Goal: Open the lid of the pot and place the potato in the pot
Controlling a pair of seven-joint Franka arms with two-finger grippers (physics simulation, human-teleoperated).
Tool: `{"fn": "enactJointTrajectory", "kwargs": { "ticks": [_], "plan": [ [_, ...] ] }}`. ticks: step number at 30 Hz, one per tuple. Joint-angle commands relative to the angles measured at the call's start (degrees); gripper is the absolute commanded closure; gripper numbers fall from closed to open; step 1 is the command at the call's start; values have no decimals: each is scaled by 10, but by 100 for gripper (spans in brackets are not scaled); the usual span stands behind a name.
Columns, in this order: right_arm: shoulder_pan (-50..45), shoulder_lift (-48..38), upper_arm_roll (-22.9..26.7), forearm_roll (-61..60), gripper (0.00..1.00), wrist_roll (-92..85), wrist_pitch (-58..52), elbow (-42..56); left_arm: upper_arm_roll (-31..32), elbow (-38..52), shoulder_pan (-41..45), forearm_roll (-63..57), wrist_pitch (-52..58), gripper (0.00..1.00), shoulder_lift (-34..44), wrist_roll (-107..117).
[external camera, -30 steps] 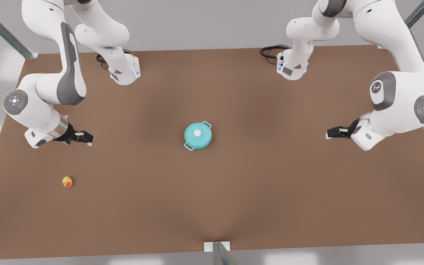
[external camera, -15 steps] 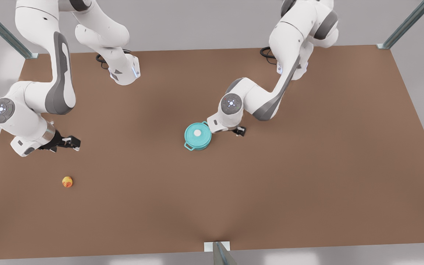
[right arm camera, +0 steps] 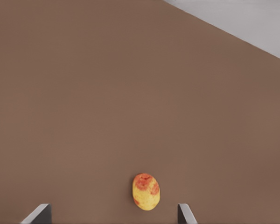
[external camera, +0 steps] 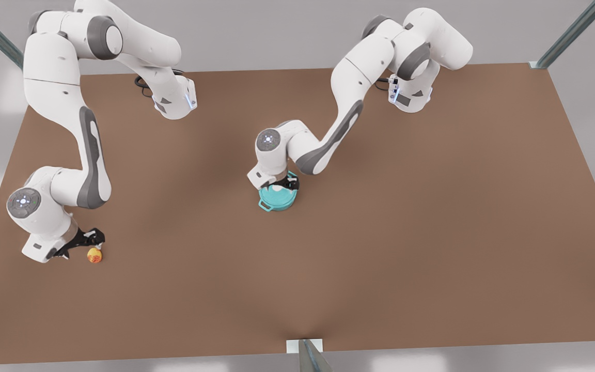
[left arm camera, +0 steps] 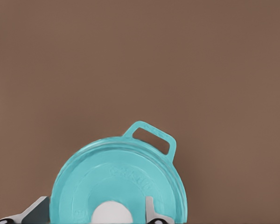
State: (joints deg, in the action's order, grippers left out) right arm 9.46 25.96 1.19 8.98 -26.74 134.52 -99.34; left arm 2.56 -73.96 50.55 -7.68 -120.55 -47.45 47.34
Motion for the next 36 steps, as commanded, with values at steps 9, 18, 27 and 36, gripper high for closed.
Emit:
{"fn": "enactJointTrajectory", "kwargs": {
  "ticks": [9, 18, 27, 36],
  "plan": [
    [19, 40, -1, -36, 0, -174, 45, -26, 3, -16, 8, -27, -43, 0, 15, 308],
    [49, 67, 0, -66, 0, -170, 46, -25, 3, -43, 20, -32, -49, 0, 8, 308],
    [72, 106, 0, -67, 0, -176, 44, -24, 1, -35, 20, -32, -27, 72, 13, 303],
    [83, 146, 0, -65, 0, -184, 44, 11, 3, 42, -237, 3, 28, 70, -34, -33]
  ]
}}
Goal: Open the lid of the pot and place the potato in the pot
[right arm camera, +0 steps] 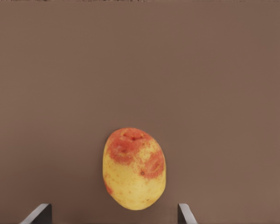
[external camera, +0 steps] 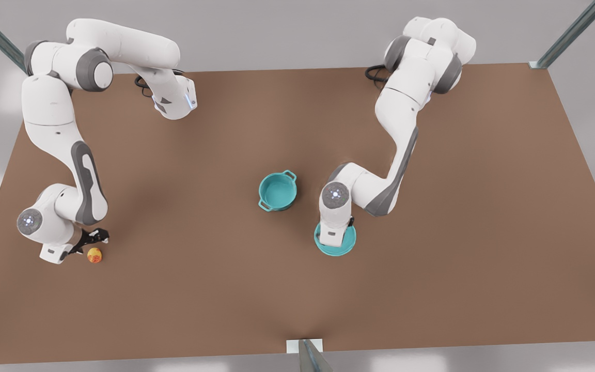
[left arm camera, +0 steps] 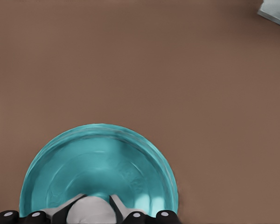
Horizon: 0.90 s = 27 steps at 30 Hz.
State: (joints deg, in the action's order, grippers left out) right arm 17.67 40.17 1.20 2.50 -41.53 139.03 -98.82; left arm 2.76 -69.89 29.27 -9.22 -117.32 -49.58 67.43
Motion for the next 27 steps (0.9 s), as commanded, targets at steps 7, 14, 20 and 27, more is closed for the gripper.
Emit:
{"fn": "enactJointTrajectory", "kwargs": {
  "ticks": [7, 14, 20, 27],
  "plan": [
    [1, 10, 0, -1, 0, -43, -2, 23, 1, 32, -35, 27, 54, 0, -20, -311],
    [-5, 25, -1, -10, 0, -39, -2, 42, -2, -239, -269, 129, 126, 0, 401, -676],
    [-10, 37, -3, -18, 0, -43, -2, 56, 3, -169, -265, 105, 239, 0, 375, -646],
    [-9, 41, -6, -24, 7, -43, -2, 54, 2, -160, -270, 121, 250, 0, 377, -645]
  ]
}}
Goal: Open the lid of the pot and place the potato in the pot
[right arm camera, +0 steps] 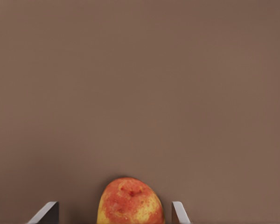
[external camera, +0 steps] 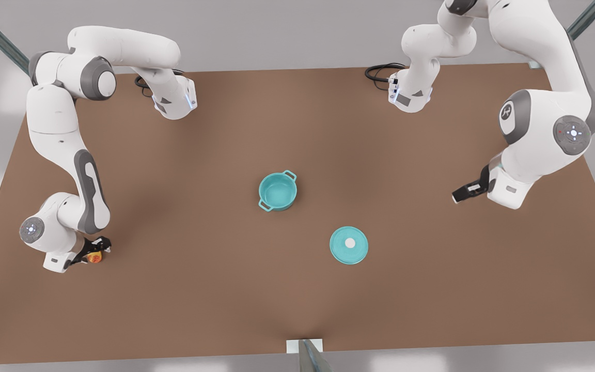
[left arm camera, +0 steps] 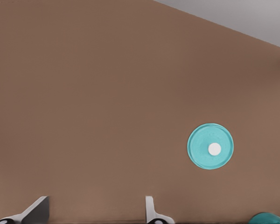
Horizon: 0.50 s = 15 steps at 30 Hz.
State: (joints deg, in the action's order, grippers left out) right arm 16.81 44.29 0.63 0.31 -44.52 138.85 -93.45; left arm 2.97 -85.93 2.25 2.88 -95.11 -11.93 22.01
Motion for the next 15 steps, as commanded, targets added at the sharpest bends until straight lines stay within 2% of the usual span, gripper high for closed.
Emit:
{"fn": "enactJointTrajectory", "kwargs": {
  "ticks": [1, 10, 15],
  "plan": [
    [2, 1, 1, -1, 8, -14, -1, 1, 0, 1, 0, -1, 25, 0, 1, -191],
    [10, 4, 1, -5, 11, -31, -1, -5, 0, -1, 4, -2, 25, 0, -3, -187],
    [10, 0, -4, -6, 24, -30, -37, -5, 0, -1, 4, -2, 25, 0, -3, -187]
  ]
}}
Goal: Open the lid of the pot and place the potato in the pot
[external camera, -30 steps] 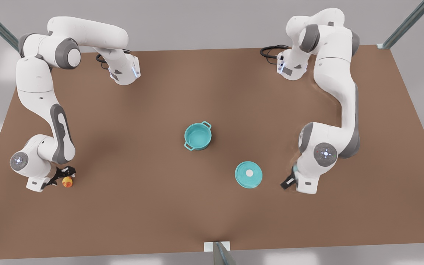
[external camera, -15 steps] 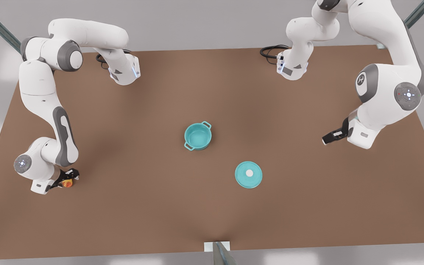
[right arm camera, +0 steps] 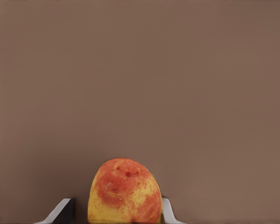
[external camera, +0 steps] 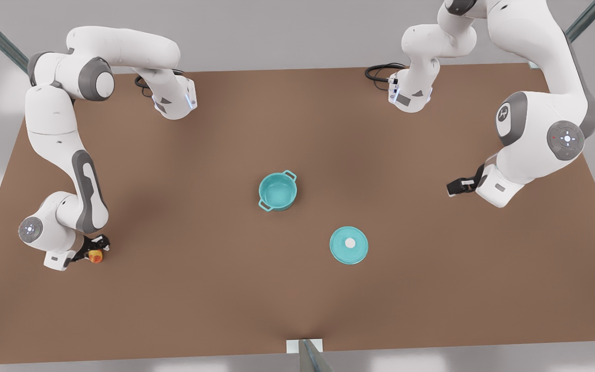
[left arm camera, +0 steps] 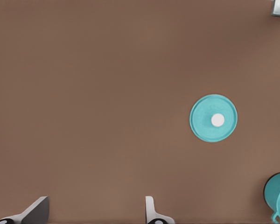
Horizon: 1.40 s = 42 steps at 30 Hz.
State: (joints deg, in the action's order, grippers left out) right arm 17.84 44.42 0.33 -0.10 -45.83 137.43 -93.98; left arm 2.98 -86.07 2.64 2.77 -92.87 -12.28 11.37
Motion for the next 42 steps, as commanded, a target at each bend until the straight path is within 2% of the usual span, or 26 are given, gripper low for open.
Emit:
{"fn": "enactJointTrajectory", "kwargs": {
  "ticks": [1, 7, 12, 17, 19, 28, 30, 32, 33, 34, 35, 38, 42],
  "plan": [
    [0, -1, -1, -2, 26, -17, -23, 0, 0, 0, 0, 0, 2, 0, 1, -80],
    [0, -5, -2, -2, 41, -17, -33, 0, 0, -1, 0, 0, 2, 0, 1, -80],
    [-2, -14, -3, -2, 48, -16, -57, 1, 0, -1, 0, 0, 2, 0, 1, -80],
    [-8, -28, -9, -3, 48, -13, -70, 0, 0, -1, 0, 0, 2, 0, 1, -80],
    [-10, -53, -32, -3, 48, -8, -92, 3, 0, -1, 0, 0, 3, 0, 1, -80],
    [-114, -122, -52, -3, 49, 14, -124, 6, 7, 16, 15, -14, -16, 0, -6, -113],
    [-129, -129, -59, -4, 49, 22, -125, 6, 7, 16, 11, -13, -62, 0, -9, -112],
    [-135, -133, -70, -3, 50, 25, -135, 6, 3, 17, -17, 33, -59, 0, -6, -116],
    [-138, -134, -80, -7, 50, 29, -143, 6, 2, 17, -65, 54, -57, 0, -7, -124],
    [-141, -134, -86, -6, 50, 31, -149, 6, -2, 18, -105, 129, -35, 0, 0, -150],
    [-153, -135, -88, -7, 50, 32, -153, 6, -1, 22, -143, 134, -12, 0, 0, -182],
    [-185, -142, -88, -7, 50, 43, -172, 5, 10, 27, -142, 122, 7, 0, 1, -198],
    [-203, -165, -113, -13, 50, 64, -181, -18, 30, 28, -134, 96, 1, 0, -6, -199]
  ]
}}
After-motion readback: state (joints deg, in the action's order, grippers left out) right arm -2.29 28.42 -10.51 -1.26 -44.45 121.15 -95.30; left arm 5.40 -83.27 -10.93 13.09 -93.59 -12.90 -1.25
